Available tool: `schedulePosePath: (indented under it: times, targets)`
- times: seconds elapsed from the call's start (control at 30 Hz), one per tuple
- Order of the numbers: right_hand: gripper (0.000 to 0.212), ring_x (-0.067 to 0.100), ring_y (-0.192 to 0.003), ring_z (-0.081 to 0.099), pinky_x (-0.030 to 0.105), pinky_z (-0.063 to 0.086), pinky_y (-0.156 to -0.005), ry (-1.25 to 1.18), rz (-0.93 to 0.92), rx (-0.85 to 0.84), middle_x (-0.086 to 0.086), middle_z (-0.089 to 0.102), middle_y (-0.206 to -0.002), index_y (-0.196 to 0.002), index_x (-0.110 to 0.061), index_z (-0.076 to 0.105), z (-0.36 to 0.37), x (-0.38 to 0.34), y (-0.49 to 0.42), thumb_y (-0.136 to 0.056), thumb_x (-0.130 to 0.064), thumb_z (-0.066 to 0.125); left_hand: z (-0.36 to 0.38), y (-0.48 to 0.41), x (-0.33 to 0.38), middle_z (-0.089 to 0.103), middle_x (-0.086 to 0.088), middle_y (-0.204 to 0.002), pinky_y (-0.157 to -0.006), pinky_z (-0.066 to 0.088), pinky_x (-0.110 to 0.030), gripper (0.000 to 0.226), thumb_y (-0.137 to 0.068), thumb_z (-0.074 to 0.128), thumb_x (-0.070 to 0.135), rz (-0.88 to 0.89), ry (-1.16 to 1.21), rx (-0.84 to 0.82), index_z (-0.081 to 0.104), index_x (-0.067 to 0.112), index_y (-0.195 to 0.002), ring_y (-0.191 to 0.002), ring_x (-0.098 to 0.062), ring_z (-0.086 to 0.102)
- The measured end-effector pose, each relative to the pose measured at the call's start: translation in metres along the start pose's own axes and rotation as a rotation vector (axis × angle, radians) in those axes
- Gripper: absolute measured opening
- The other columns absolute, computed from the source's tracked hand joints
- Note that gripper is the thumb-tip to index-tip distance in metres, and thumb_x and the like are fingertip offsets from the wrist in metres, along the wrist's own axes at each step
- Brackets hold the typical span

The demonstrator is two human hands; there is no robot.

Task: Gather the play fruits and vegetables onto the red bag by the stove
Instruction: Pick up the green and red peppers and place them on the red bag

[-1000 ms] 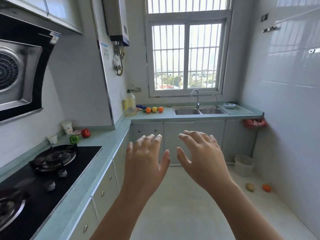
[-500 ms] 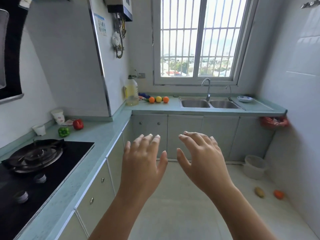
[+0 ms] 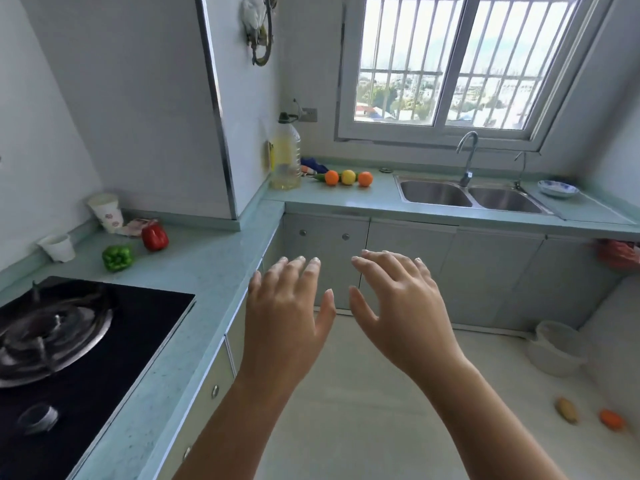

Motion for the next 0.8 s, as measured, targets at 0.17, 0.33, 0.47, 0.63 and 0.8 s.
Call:
schedulePosePath:
  times: [0.17, 0.33, 0.47, 0.63, 0.8]
  targets:
    - [0.040, 0.026, -0.101, 0.061, 0.052, 0.043, -0.090, -0.034, -0.024, -0.041, 0.003, 0.066, -0.106, -0.104, -0.014, 0.065, 0.055, 0.002, -0.035, -0.079, -0.036, 0.042, 0.034, -0.022, -0.042, 0.066, -0.013, -0.110, -0.089, 0.045, -0.051, 0.046, -0.085, 0.041, 0.035, -0.056, -0.003, -0.014, 0.062, 0.006, -0.113, -0.105, -0.032, 0.059]
    - [0.039, 0.026, -0.101, 0.061, 0.052, 0.042, -0.091, -0.089, -0.037, -0.051, 0.003, 0.066, -0.106, -0.104, -0.014, 0.065, 0.102, 0.019, -0.072, -0.080, -0.035, 0.043, 0.072, -0.049, -0.075, 0.066, -0.012, -0.110, -0.088, 0.046, -0.052, 0.045, -0.086, 0.040, 0.035, -0.106, -0.017, -0.030, 0.062, 0.006, -0.113, -0.106, -0.032, 0.059]
    - [0.040, 0.026, -0.101, 0.061, 0.052, 0.043, -0.091, -0.124, -0.052, -0.057, 0.003, 0.066, -0.106, -0.104, -0.013, 0.065, 0.145, 0.044, -0.109, -0.080, -0.035, 0.043, 0.109, -0.082, -0.097, 0.066, -0.013, -0.110, -0.088, 0.046, -0.052, 0.045, -0.086, 0.040, 0.035, -0.134, -0.049, -0.027, 0.062, 0.006, -0.112, -0.106, -0.032, 0.059]
    - [0.039, 0.027, -0.101, 0.061, 0.053, 0.044, -0.089, -0.167, -0.106, -0.057, 0.004, 0.067, -0.106, -0.103, -0.012, 0.065, 0.193, 0.078, -0.165, -0.079, -0.034, 0.044, 0.160, -0.141, -0.120, 0.067, -0.013, -0.109, -0.088, 0.046, -0.052, 0.046, -0.085, 0.040, 0.035, -0.186, -0.083, -0.009, 0.063, 0.006, -0.111, -0.105, -0.032, 0.060]
    - [0.039, 0.026, -0.102, 0.060, 0.052, 0.043, -0.089, -0.215, -0.152, -0.077, 0.003, 0.067, -0.106, -0.103, -0.013, 0.065, 0.235, 0.106, -0.216, -0.079, -0.034, 0.043, 0.202, -0.185, -0.140, 0.067, -0.013, -0.109, -0.088, 0.047, -0.051, 0.045, -0.086, 0.040, 0.034, -0.238, -0.118, -0.018, 0.063, 0.005, -0.111, -0.105, -0.033, 0.060]
Point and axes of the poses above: each hand's wrist, its own y-axis away from the middle knuckle, its own z-axis out of the palm, x = y × z, the point moved 9 cm from there along -y, towards the middle knuckle
